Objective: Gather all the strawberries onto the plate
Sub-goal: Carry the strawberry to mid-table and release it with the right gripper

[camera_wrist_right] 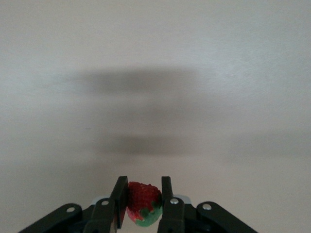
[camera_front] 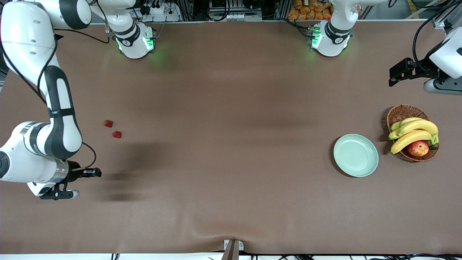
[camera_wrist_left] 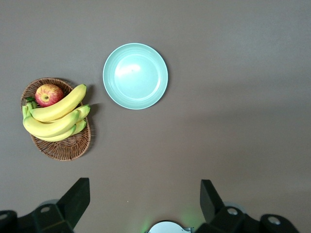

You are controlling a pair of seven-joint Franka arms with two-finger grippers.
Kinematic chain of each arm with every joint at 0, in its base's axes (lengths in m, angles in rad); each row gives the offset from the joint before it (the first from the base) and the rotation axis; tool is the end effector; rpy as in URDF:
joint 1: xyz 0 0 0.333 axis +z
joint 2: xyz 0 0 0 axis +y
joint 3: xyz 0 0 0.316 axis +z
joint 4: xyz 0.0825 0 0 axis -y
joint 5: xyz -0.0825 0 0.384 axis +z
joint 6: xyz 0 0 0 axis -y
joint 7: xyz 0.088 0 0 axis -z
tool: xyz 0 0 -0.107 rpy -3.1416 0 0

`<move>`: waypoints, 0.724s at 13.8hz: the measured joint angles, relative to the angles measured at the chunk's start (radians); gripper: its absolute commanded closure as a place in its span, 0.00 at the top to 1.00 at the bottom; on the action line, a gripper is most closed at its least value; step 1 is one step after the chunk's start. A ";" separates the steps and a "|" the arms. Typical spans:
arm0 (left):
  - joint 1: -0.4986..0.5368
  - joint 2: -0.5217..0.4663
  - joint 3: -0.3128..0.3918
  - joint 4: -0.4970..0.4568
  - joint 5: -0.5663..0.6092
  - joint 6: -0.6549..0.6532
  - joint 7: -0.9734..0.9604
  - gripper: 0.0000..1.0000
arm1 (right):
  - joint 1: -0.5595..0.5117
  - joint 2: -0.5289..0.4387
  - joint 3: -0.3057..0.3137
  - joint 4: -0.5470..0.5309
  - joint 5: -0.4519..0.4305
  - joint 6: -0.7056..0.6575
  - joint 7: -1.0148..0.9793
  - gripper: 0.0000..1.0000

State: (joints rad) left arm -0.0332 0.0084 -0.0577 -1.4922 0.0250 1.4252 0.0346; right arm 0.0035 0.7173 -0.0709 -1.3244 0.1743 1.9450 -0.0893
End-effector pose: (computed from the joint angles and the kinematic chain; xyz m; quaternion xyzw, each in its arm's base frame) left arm 0.5401 -0.0461 0.6442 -0.9973 0.0613 0.0373 0.0132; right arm 0.7269 -0.0261 0.3025 -0.9972 0.0171 0.0427 0.0593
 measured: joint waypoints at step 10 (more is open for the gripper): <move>0.124 0.150 0.003 0.004 -0.001 0.033 -0.004 1.00 | 0.323 -0.026 0.064 0.018 0.001 0.003 0.768 0.00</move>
State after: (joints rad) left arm 0.0911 0.1586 -0.0547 -1.4879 0.0241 1.4586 0.0309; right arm 0.3264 0.6917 -0.0070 -1.3065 0.1748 1.9479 0.6791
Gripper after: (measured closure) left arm 0.000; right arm 0.678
